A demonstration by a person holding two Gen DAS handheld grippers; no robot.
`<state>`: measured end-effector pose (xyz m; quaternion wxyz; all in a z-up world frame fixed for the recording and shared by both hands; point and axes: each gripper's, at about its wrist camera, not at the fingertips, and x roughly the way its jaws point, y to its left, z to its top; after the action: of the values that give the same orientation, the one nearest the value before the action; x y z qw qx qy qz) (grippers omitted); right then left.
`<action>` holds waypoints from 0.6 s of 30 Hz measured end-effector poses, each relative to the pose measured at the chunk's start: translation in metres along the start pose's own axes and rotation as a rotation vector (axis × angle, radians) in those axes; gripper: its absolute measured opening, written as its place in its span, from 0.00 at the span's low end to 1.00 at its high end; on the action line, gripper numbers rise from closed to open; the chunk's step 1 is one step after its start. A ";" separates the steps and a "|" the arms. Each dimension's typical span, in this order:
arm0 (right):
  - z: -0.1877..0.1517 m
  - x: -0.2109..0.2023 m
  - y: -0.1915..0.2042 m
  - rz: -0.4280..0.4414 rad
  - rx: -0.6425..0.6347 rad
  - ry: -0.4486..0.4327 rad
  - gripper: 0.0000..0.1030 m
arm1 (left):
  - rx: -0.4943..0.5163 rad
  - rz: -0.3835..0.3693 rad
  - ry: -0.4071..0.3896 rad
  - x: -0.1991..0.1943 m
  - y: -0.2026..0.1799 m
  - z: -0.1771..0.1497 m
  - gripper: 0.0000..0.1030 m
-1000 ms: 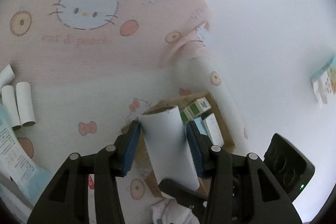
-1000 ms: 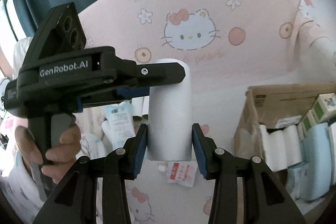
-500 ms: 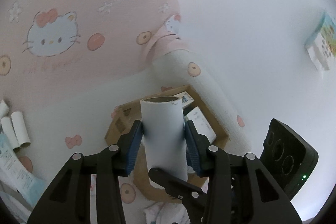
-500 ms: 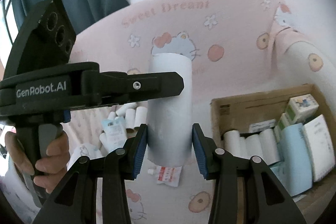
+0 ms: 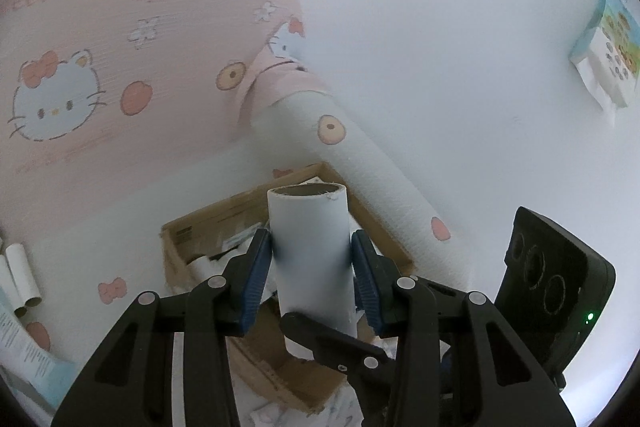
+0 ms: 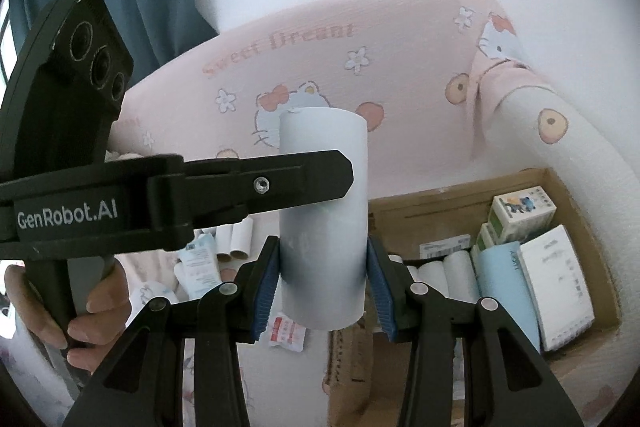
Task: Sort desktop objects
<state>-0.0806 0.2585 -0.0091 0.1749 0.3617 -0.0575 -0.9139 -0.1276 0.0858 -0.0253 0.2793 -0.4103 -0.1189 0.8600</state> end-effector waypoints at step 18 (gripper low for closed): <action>0.000 0.030 -0.085 -0.045 0.039 0.175 0.39 | 0.122 0.088 0.264 0.106 -0.033 0.015 0.44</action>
<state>-0.1245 0.3271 -0.0478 0.1514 0.4448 -0.0514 -0.8812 -0.1804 0.1742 -0.0699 0.2789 -0.5068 -0.0106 0.8156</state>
